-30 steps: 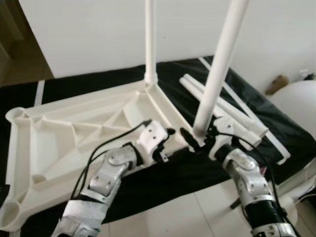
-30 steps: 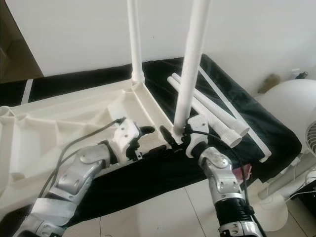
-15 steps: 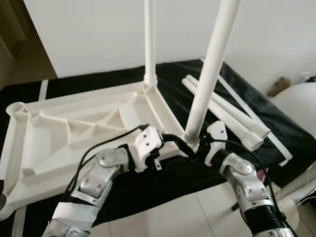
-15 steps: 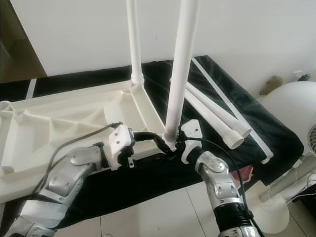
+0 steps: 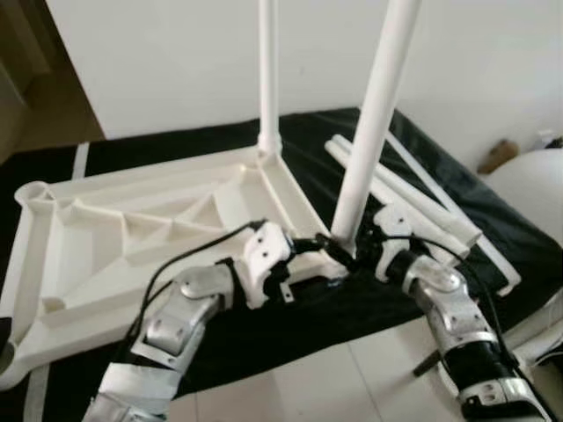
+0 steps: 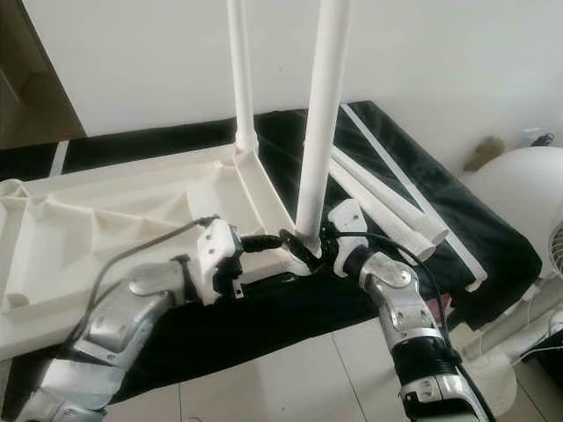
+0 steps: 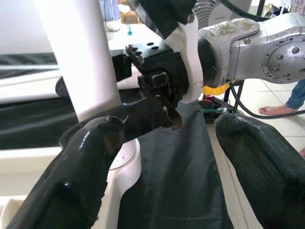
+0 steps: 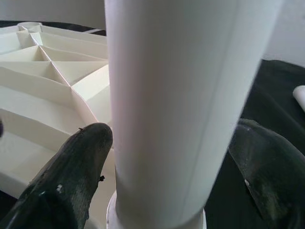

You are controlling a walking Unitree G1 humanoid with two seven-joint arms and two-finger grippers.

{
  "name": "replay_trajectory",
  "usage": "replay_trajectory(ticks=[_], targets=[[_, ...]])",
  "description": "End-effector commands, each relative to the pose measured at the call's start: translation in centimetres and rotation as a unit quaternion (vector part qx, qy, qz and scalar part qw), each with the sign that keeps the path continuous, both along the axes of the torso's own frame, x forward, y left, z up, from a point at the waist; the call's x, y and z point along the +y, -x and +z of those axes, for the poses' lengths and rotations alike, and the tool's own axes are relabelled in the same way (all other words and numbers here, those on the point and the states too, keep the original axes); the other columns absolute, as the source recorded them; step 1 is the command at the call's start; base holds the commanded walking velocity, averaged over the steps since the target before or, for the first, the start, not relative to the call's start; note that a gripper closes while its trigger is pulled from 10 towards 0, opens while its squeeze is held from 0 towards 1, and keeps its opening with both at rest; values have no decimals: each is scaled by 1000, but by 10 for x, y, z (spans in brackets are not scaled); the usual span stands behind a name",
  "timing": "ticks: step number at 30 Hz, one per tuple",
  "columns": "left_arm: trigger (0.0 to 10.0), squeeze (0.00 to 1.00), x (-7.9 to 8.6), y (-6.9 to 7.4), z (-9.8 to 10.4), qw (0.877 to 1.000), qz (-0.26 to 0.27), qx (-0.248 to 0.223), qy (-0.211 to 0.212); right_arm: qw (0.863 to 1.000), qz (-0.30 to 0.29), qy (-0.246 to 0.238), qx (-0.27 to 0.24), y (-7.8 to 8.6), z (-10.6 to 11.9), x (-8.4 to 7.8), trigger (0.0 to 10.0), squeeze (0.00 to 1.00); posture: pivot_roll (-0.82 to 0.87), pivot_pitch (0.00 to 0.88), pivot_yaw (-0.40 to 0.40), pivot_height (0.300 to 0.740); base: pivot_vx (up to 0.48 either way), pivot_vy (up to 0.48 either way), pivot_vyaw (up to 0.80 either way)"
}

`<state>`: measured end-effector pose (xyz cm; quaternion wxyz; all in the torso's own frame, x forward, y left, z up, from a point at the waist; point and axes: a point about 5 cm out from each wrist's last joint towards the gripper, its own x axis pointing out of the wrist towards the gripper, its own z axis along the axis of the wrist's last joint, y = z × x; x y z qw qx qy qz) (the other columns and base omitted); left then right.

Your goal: Building children table

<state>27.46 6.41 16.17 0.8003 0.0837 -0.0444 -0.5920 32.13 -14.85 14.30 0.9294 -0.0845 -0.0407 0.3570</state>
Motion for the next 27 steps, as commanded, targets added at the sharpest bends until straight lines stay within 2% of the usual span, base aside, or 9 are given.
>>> replay_trajectory(ticks=[1,3,4,5,6,10,15,16,27], targets=[[10000,0,-1,-2,-2,1000,6,8,-14,1000,12,21,6,-3,-5,2,10000,0,-48,0,0,740,0,0,0],[10000,0,-2,-3,-3,1000,10,11,-16,1000,15,24,8,-4,-5,3,10000,0,-47,0,2,740,0,0,0],[10000,0,-2,-4,-3,1000,14,10,-16,999,17,29,9,-5,-7,4,8431,0,-46,0,2,740,0,0,0],[10000,0,-2,-4,-3,1000,14,10,-16,999,17,29,9,-5,-7,4,8431,0,-46,0,2,740,0,0,0],[10000,0,-2,-5,-2,1000,19,11,-15,999,19,32,10,-6,-8,4,4118,0,-46,0,3,740,0,0,0],[10000,0,-2,-8,-1,999,38,4,-14,999,23,34,15,-5,-13,5,0,0,-44,0,1,740,0,0,0],[10000,0,-2,-12,4,998,59,-23,-10,999,17,38,23,-3,-20,4,0,0,-45,0,0,740,0,0,0],[10000,0,-2,-12,4,998,59,-19,-7,999,13,38,25,-3,-21,3,10000,0,-46,0,0,740,0,0,0],[10000,0,-1,-18,1,994,91,-51,-23,994,-97,-14,38,2,-26,-7,10000,0,-66,0,0,740,0,0,0]])
